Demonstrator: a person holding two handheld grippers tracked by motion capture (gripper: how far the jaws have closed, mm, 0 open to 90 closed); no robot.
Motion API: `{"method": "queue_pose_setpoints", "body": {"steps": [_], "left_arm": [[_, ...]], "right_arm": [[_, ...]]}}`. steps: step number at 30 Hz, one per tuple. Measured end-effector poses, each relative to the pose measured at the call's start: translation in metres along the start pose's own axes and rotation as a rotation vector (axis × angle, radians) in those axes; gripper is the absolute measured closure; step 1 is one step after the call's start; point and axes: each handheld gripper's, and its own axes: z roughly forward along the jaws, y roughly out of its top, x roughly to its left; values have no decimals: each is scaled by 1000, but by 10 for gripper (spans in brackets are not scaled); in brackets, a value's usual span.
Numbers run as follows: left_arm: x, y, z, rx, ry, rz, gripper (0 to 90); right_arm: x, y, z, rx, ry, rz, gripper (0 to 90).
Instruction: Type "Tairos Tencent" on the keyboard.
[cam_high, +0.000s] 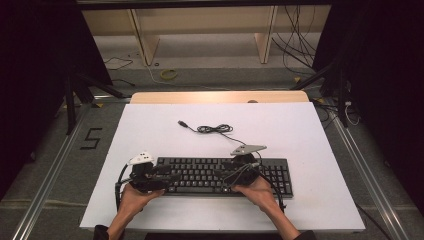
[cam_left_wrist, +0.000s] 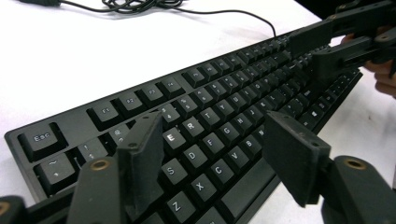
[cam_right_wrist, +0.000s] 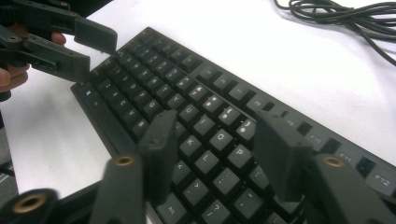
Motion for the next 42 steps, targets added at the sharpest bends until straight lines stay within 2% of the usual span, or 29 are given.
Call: {"method": "queue_pose_setpoints", "body": {"steps": [4,6,10,15,22,28,42], "left_arm": [[0,1,0,22,24,18,457],[1,1,1,42,52,30,496],[3,3,1,85,85,11,602],[5,4,4,124,94,9,724],[3,6,8,166,97,39,838],[3,6,14,201,100,52,883],[5,9,18,218,105,48,889]], "right_arm": [[-1,-2,-4,-7,2,12,439],[-1,-3,-6,-10,-1,8,420],[0,-3,-10,-23,0,7,405],[1,-4,-12,-26,0,4,399],[3,-4,-14,-34,19,-2,359],[7,-6,-15,-40,30,-12,333],[14,-10,-19,-45,39,-30,318]]}}
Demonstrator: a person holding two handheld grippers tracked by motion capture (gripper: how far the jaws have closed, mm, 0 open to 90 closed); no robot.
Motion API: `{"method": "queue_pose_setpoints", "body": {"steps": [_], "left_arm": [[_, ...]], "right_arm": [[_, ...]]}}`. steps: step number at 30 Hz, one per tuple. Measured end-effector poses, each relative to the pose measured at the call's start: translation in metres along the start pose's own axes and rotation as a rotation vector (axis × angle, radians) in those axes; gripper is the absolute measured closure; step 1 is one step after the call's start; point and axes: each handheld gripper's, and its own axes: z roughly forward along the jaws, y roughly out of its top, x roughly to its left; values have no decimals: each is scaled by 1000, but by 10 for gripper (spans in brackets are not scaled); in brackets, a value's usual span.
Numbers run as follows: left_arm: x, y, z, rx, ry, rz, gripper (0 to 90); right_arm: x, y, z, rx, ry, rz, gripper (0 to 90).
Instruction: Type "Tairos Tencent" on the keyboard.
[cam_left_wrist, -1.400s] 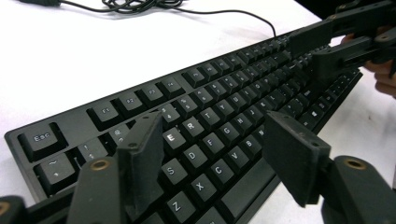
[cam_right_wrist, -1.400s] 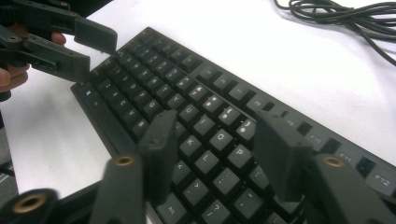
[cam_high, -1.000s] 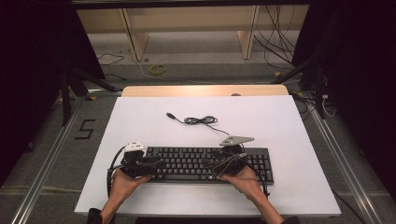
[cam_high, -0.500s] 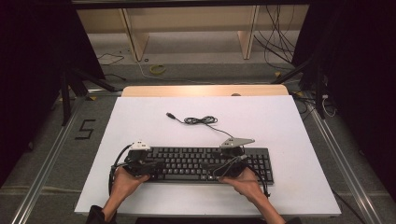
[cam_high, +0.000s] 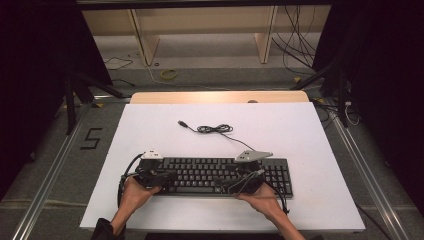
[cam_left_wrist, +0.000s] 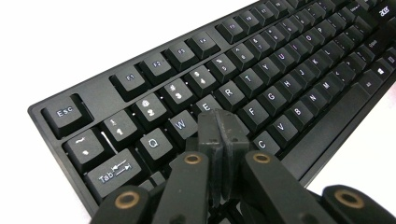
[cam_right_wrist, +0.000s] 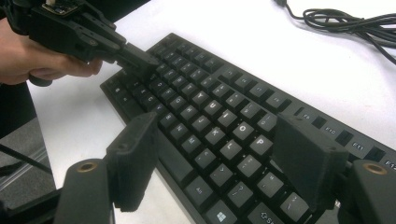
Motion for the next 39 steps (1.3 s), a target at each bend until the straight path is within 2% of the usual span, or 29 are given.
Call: {"method": "queue_pose_setpoints", "body": {"steps": [13,19,22,28,35,39], "left_arm": [[0,0,4,26,8,0,892],[-2,0,4,18,20,6,892],[-2,0,0,-3,-4,-1,888],[-3,2,-9,-45,-22,-6,819],[-2,1,-14,-71,-42,-8,756],[-1,1,-16,-91,-52,-21,678]], "right_arm": [[1,-2,-2,-1,2,-4,316],[2,-2,-1,2,2,-9,316],[2,-2,-1,1,2,-8,316],[3,-1,1,0,1,-14,317],[4,-1,3,7,6,-17,317],[4,0,4,2,9,-12,319]]}}
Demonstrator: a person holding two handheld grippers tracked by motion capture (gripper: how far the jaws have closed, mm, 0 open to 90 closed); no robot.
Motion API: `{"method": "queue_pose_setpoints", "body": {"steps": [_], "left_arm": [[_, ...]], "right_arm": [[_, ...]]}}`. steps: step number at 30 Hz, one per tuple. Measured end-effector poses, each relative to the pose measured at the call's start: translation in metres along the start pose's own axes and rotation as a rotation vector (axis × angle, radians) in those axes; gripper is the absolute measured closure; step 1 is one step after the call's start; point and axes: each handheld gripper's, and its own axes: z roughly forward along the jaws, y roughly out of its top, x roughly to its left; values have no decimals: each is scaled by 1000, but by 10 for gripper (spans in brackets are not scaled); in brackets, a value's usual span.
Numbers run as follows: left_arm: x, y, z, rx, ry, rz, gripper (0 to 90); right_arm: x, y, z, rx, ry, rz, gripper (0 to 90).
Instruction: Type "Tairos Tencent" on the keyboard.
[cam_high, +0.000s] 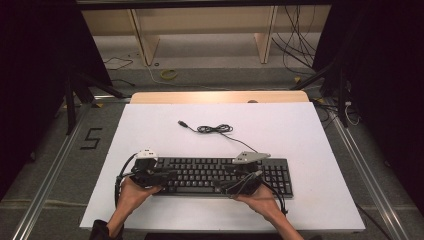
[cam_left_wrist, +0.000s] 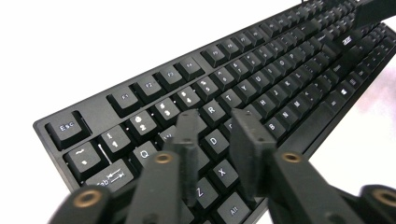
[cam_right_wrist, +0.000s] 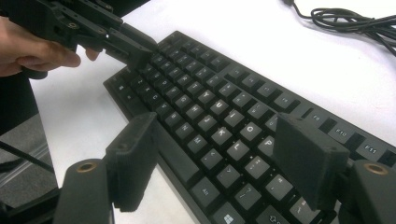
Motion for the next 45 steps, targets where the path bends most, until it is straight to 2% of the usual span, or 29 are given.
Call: {"method": "queue_pose_setpoints", "body": {"steps": [7,9,12,16,25,33,45], "left_arm": [[1,-2,-4,-52,-18,-31,479],[1,-2,-6,-77,-34,-45,440],[0,-3,-9,-106,-46,-44,385],[0,-4,-12,-123,-55,-43,357],[1,-7,-14,-160,-71,-43,330],[-1,-10,-13,-167,-68,-40,311],[-1,-12,-17,-182,-62,-29,305]], "right_arm": [[1,0,3,6,9,3,323],[2,1,4,8,12,-2,326],[3,1,6,8,14,-4,331],[4,3,8,8,15,-15,356],[9,4,17,29,33,-40,537],[13,3,26,56,41,-58,705],[19,5,36,81,62,-84,872]]}}
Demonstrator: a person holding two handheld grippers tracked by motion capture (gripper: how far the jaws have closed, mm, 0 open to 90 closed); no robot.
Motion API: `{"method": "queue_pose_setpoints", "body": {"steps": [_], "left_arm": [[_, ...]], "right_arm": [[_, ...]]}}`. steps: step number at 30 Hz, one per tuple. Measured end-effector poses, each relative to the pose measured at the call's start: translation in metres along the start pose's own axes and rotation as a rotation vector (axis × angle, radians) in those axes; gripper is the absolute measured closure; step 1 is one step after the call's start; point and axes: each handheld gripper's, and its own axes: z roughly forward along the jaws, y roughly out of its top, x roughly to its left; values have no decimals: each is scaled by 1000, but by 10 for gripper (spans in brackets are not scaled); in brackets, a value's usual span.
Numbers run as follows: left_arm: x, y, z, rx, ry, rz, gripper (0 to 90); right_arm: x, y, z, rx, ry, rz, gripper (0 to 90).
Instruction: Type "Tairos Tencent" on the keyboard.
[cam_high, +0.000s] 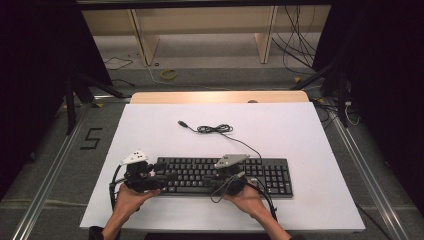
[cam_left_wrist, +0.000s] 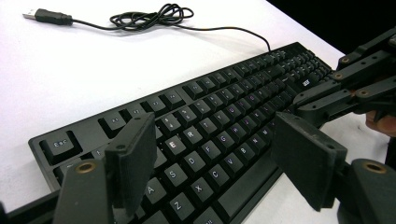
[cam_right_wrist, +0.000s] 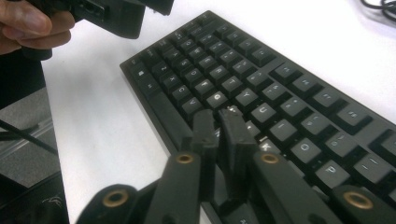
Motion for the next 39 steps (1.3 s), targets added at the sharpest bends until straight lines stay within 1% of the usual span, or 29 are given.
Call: {"method": "queue_pose_setpoints", "body": {"steps": [3,5,8,11,19,20,28,36,39], "left_arm": [[0,-1,0,-1,1,-1,305],[-1,-2,-1,-5,0,0,305],[-1,-3,-1,-4,0,8,308],[-2,-3,-2,-8,-1,4,307],[-2,-5,-3,-13,-2,10,304],[-3,-5,-3,-16,-3,11,304],[-3,-7,-5,-16,-4,15,304],[-4,-10,-6,-17,-5,10,305],[-4,-10,-7,-18,-6,11,305]], "right_arm": [[3,2,5,10,0,-14,899],[4,3,7,15,0,-21,900],[5,3,9,24,5,-20,900],[5,3,11,28,3,-22,900],[6,4,17,40,4,-24,900],[6,4,18,42,3,-32,900],[8,4,25,66,3,-39,900],[11,3,33,91,4,-53,900],[11,3,35,96,3,-48,900]]}}
